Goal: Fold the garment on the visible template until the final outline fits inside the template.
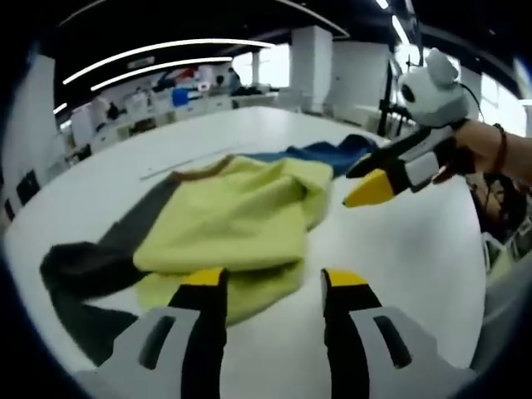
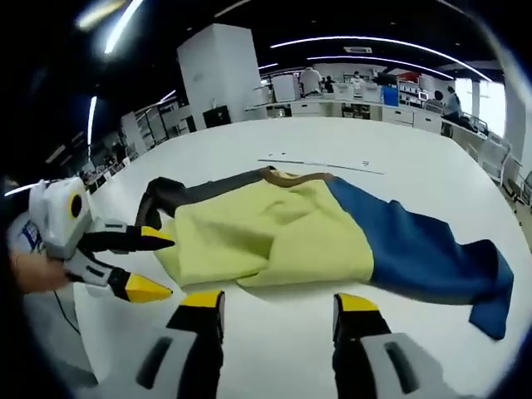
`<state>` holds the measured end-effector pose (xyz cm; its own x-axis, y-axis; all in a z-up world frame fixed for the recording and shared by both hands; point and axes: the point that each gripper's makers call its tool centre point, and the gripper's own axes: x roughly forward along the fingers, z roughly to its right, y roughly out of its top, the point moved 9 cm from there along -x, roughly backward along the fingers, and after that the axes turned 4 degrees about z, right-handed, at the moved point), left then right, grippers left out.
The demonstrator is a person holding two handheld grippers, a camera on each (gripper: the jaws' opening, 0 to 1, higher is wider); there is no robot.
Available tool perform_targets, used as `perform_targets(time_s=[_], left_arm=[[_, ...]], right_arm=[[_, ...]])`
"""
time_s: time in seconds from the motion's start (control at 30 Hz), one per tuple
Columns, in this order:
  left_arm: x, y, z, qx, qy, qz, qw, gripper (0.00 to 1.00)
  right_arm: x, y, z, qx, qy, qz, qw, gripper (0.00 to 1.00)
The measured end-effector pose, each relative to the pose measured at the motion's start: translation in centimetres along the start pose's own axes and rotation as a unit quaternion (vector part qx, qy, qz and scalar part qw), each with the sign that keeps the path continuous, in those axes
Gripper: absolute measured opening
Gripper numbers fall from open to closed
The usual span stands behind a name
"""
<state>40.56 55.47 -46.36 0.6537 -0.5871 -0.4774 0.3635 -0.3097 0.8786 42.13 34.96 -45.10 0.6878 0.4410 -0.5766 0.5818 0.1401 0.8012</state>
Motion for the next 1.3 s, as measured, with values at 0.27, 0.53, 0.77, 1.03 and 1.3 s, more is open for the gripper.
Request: perform_targets(time_s=[0.27,0.53,0.77,1.03,1.3], left_arm=[[1.2,-0.5,0.3,-0.025,-0.011,0.006,0.9996,0.30],[1.7,-1.1,0.1,-0.014,-0.011,-0.016,0.9997,0.08],[1.3,-0.6,0.2,-0.011,-0.019,-0.017,0.9996,0.00],[-0.7,0.8,0.8,-0.007,-0.027,-0.002,0.9996,0.00],[-3.7,3.8,0.8,-0.005,-0.034,0.022,0.9991,0.00]], right_arm=[[2.1,-0.7,-1.0,0.047,-0.001,0.010,0.9989,0.30],[3.5,-1.1,-1.3,0.065,-0.009,0.018,0.9977,0.10],[3.3,-0.8,-1.5,0.043,0.000,0.026,0.9987,0.00],[1.2,-0.4,-1.8,0.025,0.018,0.035,0.9989,0.00],[-1.9,0.9,-2.0,-0.001,0.035,0.050,0.9981,0.00]])
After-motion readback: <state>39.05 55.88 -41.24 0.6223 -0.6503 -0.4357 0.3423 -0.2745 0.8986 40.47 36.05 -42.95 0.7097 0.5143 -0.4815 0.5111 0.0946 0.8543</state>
